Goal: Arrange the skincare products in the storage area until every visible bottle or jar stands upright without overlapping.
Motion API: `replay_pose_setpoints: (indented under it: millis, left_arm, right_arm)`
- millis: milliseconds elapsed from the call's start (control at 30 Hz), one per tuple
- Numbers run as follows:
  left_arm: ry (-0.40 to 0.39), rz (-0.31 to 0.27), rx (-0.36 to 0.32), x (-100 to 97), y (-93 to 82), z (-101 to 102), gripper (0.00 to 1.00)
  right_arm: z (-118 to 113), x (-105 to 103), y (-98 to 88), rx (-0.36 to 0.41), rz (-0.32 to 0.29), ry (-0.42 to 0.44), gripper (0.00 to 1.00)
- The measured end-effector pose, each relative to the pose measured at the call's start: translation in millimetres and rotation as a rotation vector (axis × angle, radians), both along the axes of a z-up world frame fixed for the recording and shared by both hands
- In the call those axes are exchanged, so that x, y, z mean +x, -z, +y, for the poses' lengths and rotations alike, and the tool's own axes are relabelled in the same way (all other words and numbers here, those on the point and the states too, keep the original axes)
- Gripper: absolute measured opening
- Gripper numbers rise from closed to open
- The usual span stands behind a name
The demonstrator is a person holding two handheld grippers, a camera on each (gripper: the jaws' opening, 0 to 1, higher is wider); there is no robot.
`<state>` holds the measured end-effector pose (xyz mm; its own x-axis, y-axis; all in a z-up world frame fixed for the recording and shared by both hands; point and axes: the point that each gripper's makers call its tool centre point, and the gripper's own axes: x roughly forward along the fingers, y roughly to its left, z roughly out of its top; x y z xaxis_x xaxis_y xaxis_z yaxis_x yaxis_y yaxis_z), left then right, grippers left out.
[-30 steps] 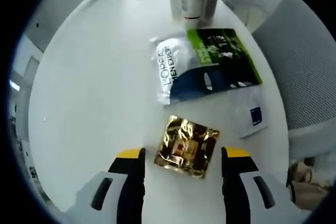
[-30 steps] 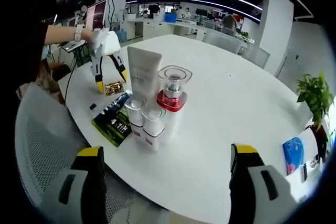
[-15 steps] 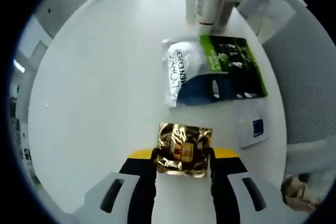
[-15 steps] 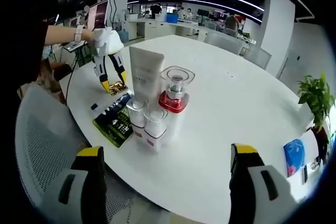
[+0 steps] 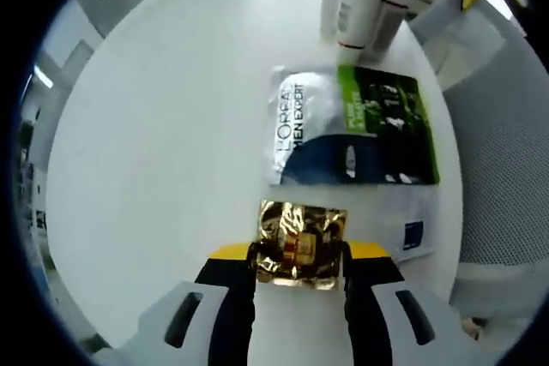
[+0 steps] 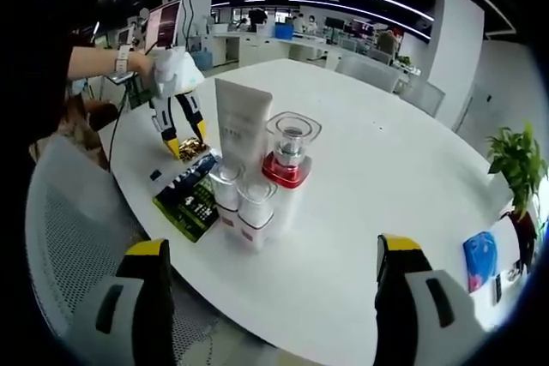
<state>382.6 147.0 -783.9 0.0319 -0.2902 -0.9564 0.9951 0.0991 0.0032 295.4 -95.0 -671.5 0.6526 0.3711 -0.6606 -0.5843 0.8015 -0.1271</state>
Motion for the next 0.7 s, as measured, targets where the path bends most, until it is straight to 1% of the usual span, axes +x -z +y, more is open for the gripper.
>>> replay_pose_setpoints:
  millis: [233, 367, 700]
  left_arm:
    - [-0.034, -0.001, -0.011, -5.2, 0.4, -4.6, 0.38]
    - [-0.087, -0.001, -0.03, -5.4, 0.4, -6.2, 0.38]
    - [-0.058, -0.006, -0.033, -10.7, 0.6, -8.3, 0.38]
  right_arm:
    - [3.3, 0.9, -0.8, 0.0, -0.004, -0.012, 1.0]
    - [4.0, 0.0, -0.8, 0.002, -0.005, -0.013, 1.0]
    - [-0.6, -3.8, 1.3, -0.003, -0.001, -0.003, 1.0]
